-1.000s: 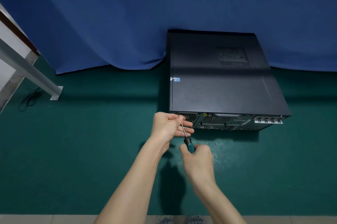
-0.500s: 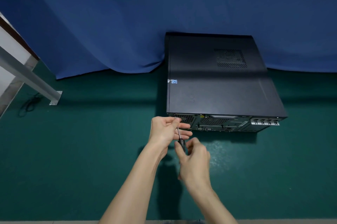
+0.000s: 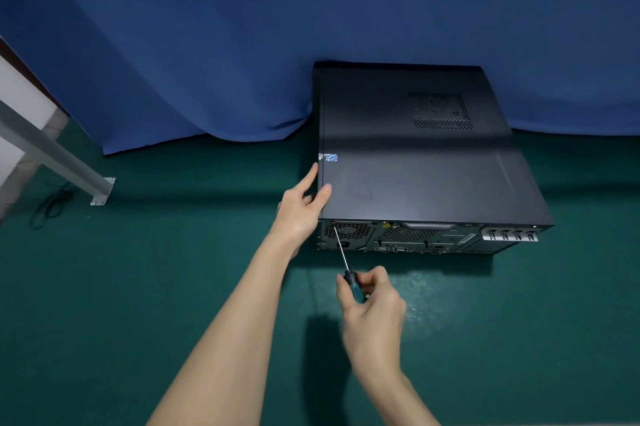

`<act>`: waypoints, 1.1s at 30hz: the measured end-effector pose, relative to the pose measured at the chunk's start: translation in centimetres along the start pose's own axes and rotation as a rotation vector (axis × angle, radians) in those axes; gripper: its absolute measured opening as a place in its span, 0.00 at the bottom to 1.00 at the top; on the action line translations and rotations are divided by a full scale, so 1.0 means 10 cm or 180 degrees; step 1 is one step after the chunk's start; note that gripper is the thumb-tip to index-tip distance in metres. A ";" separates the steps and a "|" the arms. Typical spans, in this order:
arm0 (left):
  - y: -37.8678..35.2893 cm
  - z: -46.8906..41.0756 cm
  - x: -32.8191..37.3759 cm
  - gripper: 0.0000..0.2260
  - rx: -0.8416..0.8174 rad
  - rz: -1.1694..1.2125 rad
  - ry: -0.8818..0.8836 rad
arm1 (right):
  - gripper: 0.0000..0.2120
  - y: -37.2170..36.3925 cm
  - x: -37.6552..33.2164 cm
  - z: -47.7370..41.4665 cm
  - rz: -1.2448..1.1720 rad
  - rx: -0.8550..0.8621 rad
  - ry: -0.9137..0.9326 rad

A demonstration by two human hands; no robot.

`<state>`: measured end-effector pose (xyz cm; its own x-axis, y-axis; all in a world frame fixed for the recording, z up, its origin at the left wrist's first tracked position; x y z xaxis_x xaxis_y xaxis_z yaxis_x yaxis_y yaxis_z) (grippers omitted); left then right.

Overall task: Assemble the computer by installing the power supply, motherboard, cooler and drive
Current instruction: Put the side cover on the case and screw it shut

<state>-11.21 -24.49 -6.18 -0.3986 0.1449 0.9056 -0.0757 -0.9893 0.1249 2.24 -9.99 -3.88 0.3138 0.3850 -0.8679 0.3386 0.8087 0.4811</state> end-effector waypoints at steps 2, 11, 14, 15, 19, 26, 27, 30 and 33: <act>0.00 -0.01 -0.02 0.25 -0.0025 0.0081 -0.0016 | 0.12 -0.01 -0.09 0.04 0.0364 0.0112 0.0335; -0.03 0.06 0.04 0.21 -0.0228 0.0051 -0.0262 | 0.12 -0.23 0.40 0.07 -0.1617 -0.0498 -0.1642; -0.02 0.09 -0.01 0.19 -0.0211 0.0229 -0.0231 | 0.10 -0.32 0.42 0.09 -0.2043 -0.0834 -0.1952; -0.01 0.10 -0.02 0.19 -0.0193 0.0288 -0.0228 | 0.09 -0.28 0.42 0.05 -0.1907 -0.0740 -0.1777; -0.01 0.13 -0.05 0.18 -0.0165 0.0373 -0.0266 | 0.08 0.01 0.07 -0.04 0.0266 -0.0023 -0.0126; -0.02 0.14 -0.05 0.19 -0.0205 0.0402 -0.0328 | 0.13 0.06 -0.50 0.17 0.1457 0.0659 0.1376; -0.01 0.14 -0.04 0.19 -0.0208 0.0416 -0.0335 | 0.12 0.06 -0.48 0.16 0.1343 0.0637 0.1325; -0.02 0.15 -0.04 0.20 -0.0219 0.0388 -0.0310 | 0.10 0.04 -0.32 0.06 0.0821 0.0317 0.0764; -0.02 0.15 -0.04 0.19 -0.0203 0.0282 -0.0355 | 0.11 0.00 -0.06 -0.10 -0.0196 -0.0125 -0.0180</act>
<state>-9.69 -24.37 -5.97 -0.3026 0.0507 0.9518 -0.1041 -0.9944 0.0199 1.20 -9.80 -3.49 0.3433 0.3091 -0.8869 0.3241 0.8473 0.4207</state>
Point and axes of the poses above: each hand's wrist, its own z-axis away from the middle knuckle, its own y-axis out of the back of the hand, x = y × z, the point moved 10 cm from there along -z, towards the middle knuckle
